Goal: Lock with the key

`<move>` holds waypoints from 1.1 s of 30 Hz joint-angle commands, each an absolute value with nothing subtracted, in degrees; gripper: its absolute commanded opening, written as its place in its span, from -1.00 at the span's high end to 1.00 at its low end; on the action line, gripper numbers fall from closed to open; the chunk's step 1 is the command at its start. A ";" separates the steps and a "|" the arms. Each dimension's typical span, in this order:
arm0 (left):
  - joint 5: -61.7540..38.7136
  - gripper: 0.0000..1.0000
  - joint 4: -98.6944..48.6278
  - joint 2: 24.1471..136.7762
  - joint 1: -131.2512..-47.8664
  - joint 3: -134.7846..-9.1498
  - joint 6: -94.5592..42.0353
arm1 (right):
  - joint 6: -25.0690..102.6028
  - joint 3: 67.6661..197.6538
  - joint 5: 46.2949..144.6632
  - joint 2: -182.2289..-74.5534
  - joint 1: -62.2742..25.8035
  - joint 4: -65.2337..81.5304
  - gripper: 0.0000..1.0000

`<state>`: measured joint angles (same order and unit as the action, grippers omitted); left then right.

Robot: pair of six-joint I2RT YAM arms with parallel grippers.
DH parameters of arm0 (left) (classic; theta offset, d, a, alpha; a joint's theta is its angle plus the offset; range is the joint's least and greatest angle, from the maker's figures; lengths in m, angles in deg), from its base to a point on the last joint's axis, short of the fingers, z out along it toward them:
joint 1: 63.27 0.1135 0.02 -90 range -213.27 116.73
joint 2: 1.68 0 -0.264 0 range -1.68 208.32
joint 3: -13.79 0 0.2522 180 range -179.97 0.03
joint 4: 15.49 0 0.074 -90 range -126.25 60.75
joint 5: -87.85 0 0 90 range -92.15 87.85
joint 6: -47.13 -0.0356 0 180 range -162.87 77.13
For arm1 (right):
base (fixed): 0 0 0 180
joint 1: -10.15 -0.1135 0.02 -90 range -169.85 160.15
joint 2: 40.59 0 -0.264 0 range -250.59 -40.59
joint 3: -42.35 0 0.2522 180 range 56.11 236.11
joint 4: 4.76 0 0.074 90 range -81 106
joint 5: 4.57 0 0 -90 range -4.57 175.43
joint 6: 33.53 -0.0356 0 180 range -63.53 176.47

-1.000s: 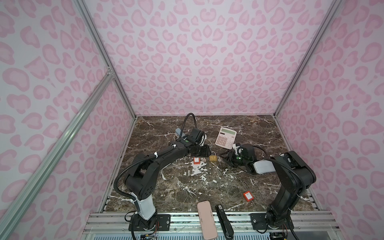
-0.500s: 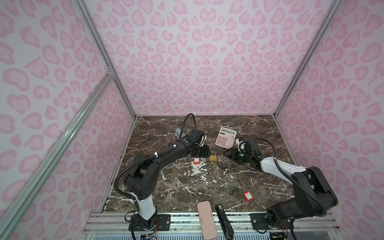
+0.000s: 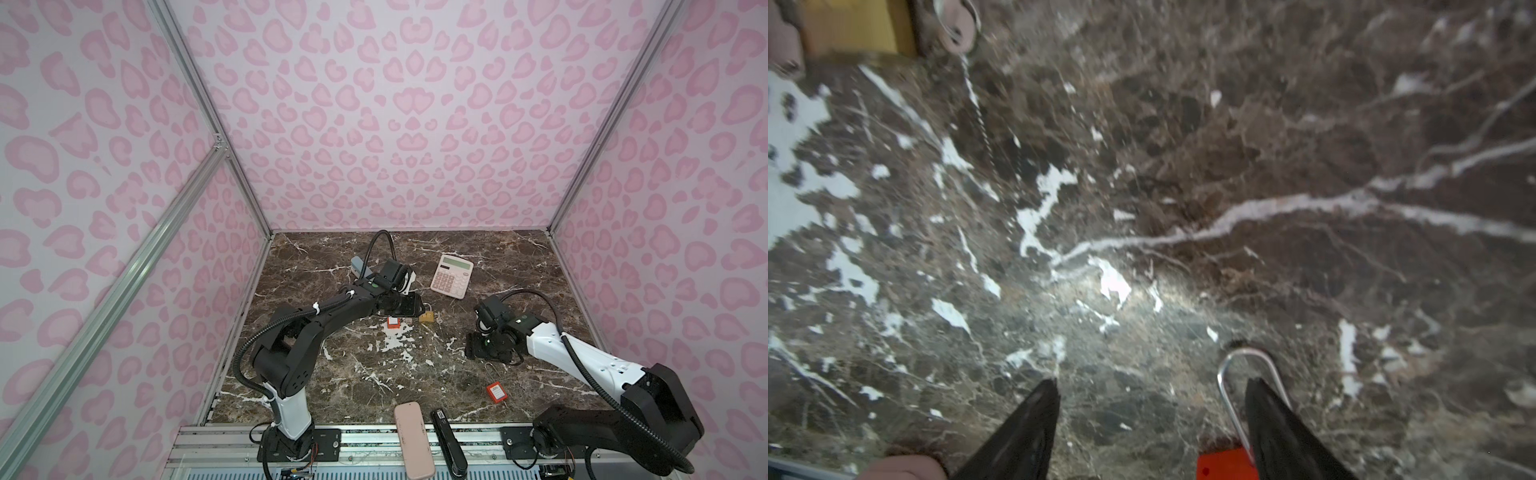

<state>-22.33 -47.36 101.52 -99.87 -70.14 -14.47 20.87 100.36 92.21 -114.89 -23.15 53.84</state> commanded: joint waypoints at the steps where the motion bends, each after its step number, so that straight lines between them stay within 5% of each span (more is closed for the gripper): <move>1: -24.21 0.02 -44.84 101.30 -99.92 -69.40 -15.03 | 17.51 100.78 86.75 -115.28 -26.23 62.39 -0.50; 22: -26.32 0.03 -44.55 103.96 -101.41 -72.04 -14.35 | 16.05 93.02 91.50 -111.93 -29.05 65.00 -0.53; 33: -25.86 0.03 -44.68 102.87 -101.46 -71.70 -13.86 | 18.87 96.01 94.48 -115.27 -29.10 62.57 -0.09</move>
